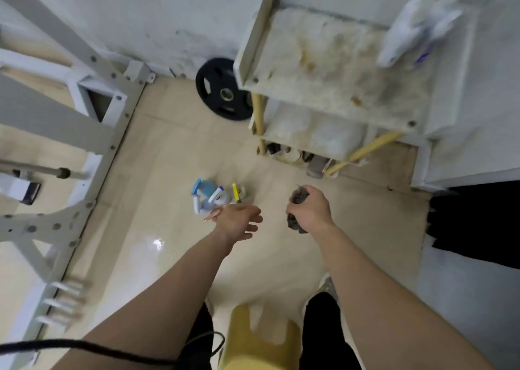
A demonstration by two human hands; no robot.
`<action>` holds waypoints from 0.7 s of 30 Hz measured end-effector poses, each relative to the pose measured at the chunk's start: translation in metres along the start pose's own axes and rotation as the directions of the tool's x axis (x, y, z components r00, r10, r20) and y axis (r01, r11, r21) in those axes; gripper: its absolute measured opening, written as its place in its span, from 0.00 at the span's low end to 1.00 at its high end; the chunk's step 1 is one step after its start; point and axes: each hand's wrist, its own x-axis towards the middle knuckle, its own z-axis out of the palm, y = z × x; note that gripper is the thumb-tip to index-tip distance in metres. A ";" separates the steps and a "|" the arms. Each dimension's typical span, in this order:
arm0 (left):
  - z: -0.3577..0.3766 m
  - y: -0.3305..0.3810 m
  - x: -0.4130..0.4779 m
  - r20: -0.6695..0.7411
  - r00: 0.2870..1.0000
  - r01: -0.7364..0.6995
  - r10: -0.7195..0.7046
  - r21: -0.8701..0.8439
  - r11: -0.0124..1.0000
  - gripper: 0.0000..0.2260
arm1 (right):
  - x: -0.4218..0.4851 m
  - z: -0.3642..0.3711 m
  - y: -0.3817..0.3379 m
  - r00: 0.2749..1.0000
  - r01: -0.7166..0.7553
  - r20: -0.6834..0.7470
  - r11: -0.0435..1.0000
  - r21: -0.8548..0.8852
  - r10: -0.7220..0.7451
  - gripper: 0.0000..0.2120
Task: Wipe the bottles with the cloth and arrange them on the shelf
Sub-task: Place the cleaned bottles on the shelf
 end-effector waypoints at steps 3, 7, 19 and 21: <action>-0.044 -0.043 0.058 -0.026 0.999 0.031 -0.030 0.045 0.998 0.04 | 0.035 0.059 0.032 0.999 -0.029 0.032 0.992 -0.120 0.033 0.12; -0.087 -0.102 0.131 -0.099 0.994 0.059 -0.049 0.104 0.993 0.08 | 0.078 0.133 0.076 1.000 0.006 0.025 0.972 -0.236 0.000 0.08; -0.109 -0.211 0.317 -0.259 0.886 -0.108 0.385 0.692 0.714 0.16 | 0.192 0.290 0.161 0.884 0.461 0.275 0.602 -0.652 -0.379 0.24; -0.103 -0.216 0.342 -0.242 0.863 -0.113 0.444 0.764 0.636 0.17 | 0.204 0.304 0.169 0.847 0.512 0.328 0.475 -0.716 -0.418 0.20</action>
